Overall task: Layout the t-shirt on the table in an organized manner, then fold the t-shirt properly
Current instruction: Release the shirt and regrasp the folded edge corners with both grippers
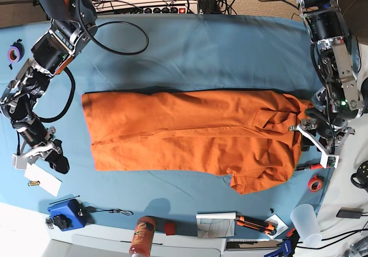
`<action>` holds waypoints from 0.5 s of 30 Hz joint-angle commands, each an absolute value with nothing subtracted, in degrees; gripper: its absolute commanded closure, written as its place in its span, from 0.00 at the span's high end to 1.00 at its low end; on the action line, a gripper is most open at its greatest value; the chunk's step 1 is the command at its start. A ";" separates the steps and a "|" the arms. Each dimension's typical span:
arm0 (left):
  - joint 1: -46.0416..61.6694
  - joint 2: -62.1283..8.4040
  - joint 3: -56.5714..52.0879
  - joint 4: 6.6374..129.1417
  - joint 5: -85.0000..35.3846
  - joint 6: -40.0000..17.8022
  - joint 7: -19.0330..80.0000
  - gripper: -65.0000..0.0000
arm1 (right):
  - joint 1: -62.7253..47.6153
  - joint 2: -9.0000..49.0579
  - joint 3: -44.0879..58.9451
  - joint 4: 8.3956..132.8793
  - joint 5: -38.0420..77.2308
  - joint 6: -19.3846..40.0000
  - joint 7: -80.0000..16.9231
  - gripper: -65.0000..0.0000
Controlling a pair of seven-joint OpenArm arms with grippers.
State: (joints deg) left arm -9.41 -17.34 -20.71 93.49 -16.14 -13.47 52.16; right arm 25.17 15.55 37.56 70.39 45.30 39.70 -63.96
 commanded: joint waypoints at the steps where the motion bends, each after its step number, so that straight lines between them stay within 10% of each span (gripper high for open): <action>1: -10.48 -18.39 -20.93 95.09 -16.75 -13.43 53.06 0.45 | 26.59 17.23 37.63 71.37 47.79 40.00 -63.90 0.22; 15: 5.65 -18.41 -39.92 112.16 -29.28 -19.92 61.69 0.45 | 13.80 19.70 48.53 75.77 57.19 40.00 -72.51 0.22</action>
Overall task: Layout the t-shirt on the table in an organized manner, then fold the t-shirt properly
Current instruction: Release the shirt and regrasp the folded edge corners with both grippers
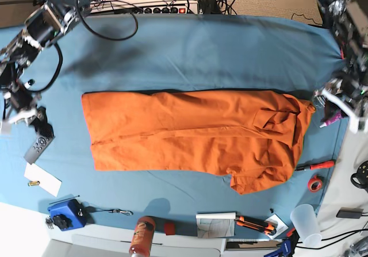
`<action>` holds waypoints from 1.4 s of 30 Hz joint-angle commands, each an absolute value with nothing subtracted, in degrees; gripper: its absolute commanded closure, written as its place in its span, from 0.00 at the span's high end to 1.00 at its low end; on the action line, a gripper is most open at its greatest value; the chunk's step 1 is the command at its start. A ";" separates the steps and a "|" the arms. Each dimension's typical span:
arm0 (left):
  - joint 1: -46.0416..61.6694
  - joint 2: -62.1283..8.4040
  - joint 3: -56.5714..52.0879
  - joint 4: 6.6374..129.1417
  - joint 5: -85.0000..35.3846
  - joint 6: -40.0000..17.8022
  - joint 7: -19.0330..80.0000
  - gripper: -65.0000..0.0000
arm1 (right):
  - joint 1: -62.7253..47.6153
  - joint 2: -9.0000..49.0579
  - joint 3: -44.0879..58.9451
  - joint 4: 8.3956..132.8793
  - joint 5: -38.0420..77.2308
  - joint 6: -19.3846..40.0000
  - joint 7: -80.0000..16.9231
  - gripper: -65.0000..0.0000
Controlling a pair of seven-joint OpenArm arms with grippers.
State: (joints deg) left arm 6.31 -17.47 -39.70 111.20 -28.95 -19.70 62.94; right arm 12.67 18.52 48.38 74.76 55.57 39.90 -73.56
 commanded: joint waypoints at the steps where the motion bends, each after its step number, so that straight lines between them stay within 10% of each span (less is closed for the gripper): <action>1: 6.87 -18.44 -41.82 112.16 -30.41 -20.73 61.69 0.45 | 12.05 19.70 48.51 75.75 57.19 40.00 -72.51 0.22; 7: 10.41 -18.44 -52.03 112.16 -35.73 -24.14 61.73 0.45 | 4.45 19.68 46.83 75.75 57.34 40.00 -74.17 0.42; 42: 10.11 -11.46 -44.60 105.23 -42.33 -28.05 58.37 0.45 | 3.03 12.88 30.11 75.64 37.89 35.99 -56.86 0.42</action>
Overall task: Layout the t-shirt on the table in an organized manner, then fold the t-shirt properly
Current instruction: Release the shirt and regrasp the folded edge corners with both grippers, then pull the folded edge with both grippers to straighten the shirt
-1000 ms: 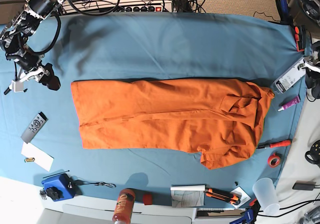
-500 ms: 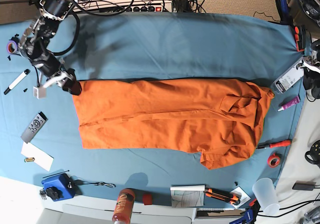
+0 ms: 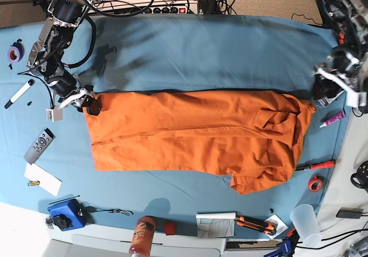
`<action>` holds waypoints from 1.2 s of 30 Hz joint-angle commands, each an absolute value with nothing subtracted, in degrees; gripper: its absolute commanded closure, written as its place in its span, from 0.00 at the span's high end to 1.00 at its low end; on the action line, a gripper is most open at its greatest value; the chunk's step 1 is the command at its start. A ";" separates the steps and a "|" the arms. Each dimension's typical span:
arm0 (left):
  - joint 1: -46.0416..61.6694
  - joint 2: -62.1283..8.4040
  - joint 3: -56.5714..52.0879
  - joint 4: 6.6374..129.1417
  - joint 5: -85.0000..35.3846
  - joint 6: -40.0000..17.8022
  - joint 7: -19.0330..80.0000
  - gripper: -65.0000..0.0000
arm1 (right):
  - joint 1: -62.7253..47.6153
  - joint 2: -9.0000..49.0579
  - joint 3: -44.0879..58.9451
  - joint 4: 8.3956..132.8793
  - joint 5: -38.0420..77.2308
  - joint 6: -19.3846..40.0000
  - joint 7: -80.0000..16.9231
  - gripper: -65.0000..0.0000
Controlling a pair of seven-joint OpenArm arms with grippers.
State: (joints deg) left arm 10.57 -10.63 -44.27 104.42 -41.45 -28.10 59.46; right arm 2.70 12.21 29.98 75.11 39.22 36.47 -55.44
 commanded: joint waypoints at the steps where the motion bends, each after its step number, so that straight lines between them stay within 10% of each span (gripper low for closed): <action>1: 9.74 -11.44 -43.16 103.83 -41.50 -27.16 57.84 0.45 | 3.01 12.86 30.11 75.64 37.89 35.99 -57.12 0.42; 18: -1.13 -11.42 -40.25 86.19 -43.33 -25.54 58.98 0.48 | 3.03 13.19 30.11 75.66 37.89 36.18 -58.63 0.42; 23: -0.97 -11.42 -40.29 86.11 -43.31 -25.34 58.94 0.13 | 3.03 13.23 30.11 75.66 37.50 36.18 -58.65 0.02; 25: -0.97 -11.42 -40.29 86.11 -43.31 -25.43 58.94 0.00 | 3.22 13.21 30.11 75.66 36.42 36.18 -58.19 0.00; 36: -0.97 -11.44 -42.22 86.11 -40.73 -25.56 58.48 0.00 | 7.88 19.44 30.11 75.66 32.97 36.40 -56.38 0.00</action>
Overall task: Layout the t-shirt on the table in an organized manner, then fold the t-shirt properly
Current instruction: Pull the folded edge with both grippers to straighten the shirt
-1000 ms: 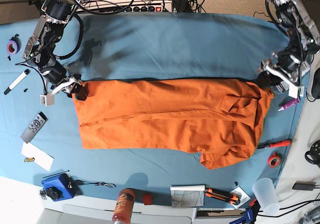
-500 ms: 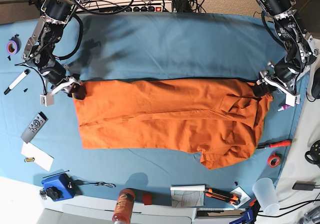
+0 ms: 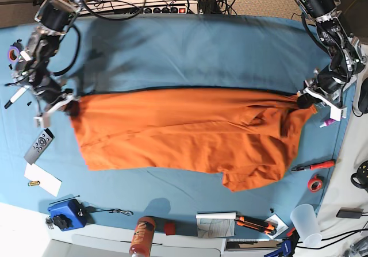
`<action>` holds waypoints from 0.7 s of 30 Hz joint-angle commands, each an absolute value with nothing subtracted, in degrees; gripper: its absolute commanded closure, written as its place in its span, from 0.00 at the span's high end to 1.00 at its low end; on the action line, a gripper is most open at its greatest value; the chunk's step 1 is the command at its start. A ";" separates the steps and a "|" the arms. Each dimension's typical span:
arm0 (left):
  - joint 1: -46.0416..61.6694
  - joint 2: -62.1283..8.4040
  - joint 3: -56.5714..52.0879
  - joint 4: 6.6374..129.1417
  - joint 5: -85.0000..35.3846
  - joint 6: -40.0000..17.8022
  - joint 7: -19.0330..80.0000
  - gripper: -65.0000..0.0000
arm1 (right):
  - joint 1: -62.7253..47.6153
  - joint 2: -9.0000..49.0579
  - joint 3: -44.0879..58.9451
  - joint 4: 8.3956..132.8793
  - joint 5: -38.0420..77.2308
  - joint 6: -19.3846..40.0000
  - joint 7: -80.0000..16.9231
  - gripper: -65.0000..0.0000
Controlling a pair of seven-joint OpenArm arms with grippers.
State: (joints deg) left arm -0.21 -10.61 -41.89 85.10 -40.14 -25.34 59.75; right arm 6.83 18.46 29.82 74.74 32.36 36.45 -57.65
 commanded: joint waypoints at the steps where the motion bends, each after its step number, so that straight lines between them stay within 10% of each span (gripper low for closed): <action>1: -0.95 -11.42 -42.65 86.11 -40.71 -25.56 58.48 0.00 | 7.97 19.99 30.11 75.66 32.93 36.40 -56.38 0.00; 21: 6.48 -11.42 -43.68 86.15 -52.99 -29.67 70.91 0.00 | -0.54 20.62 46.22 75.70 47.27 40.00 -67.75 0.00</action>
State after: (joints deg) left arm 6.59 -10.52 -43.48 85.36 -53.17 -29.65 70.67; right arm -1.32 19.00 45.87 74.74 46.28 39.99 -69.06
